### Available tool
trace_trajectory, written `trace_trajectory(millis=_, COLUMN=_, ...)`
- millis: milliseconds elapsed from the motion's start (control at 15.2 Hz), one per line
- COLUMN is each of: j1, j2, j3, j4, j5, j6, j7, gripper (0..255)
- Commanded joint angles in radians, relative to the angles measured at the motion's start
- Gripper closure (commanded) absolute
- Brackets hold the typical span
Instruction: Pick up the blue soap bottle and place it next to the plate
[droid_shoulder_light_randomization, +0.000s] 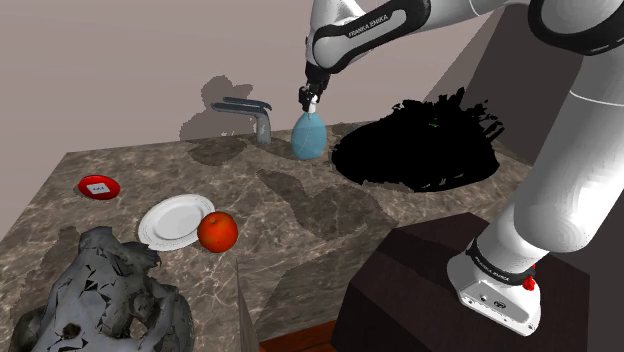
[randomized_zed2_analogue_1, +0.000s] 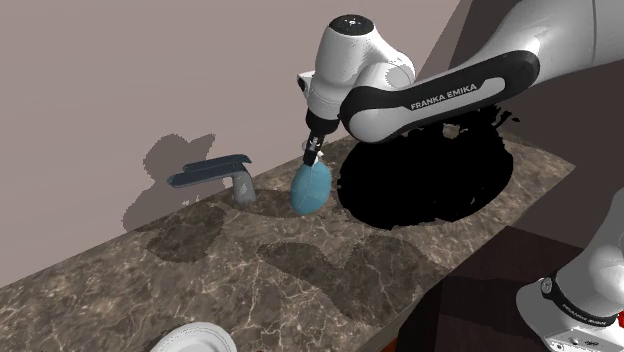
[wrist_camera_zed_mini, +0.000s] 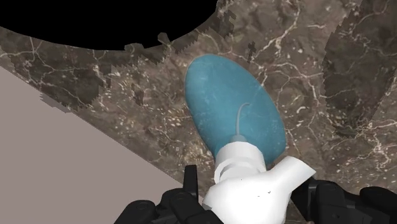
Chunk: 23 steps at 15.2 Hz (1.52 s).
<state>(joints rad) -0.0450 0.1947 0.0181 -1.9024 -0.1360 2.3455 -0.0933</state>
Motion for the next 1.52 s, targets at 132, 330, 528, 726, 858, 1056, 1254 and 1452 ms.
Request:
trace_trajectory(millis=132, j1=0.0, j2=0.0, j3=0.0, j4=0.0, j5=0.0, j6=0.0, j7=0.0, gripper=255)
trace_trajectory(millis=330, j1=0.0, j2=-0.005, j3=0.0, j4=0.007, j5=0.002, j6=-0.012, j7=-0.002, gripper=255)
trace_trajectory(millis=528, j1=0.0, j2=-0.019, j3=0.002, j4=0.03, j5=0.006, j6=-0.049, j7=-0.007, gripper=255)
trace_trajectory(millis=726, j1=0.0, j2=-0.031, j3=0.002, j4=0.055, j5=0.01, j6=-0.086, j7=-0.013, gripper=255)
trace_trajectory(millis=858, j1=0.0, j2=-0.038, j3=0.003, j4=0.073, j5=0.012, j6=-0.11, j7=-0.016, gripper=255)
trace_trajectory(millis=1056, j1=0.0, j2=-0.047, j3=0.004, j4=0.102, j5=0.015, j6=-0.148, j7=-0.021, gripper=255)
trace_trajectory(millis=1254, j1=0.0, j2=-0.054, j3=0.004, j4=0.132, j5=0.018, j6=-0.186, j7=-0.025, gripper=255)
trace_trajectory(millis=1452, j1=0.014, j2=-0.052, j3=0.013, j4=0.161, j5=0.012, j6=-0.215, j7=-0.004, gripper=255)
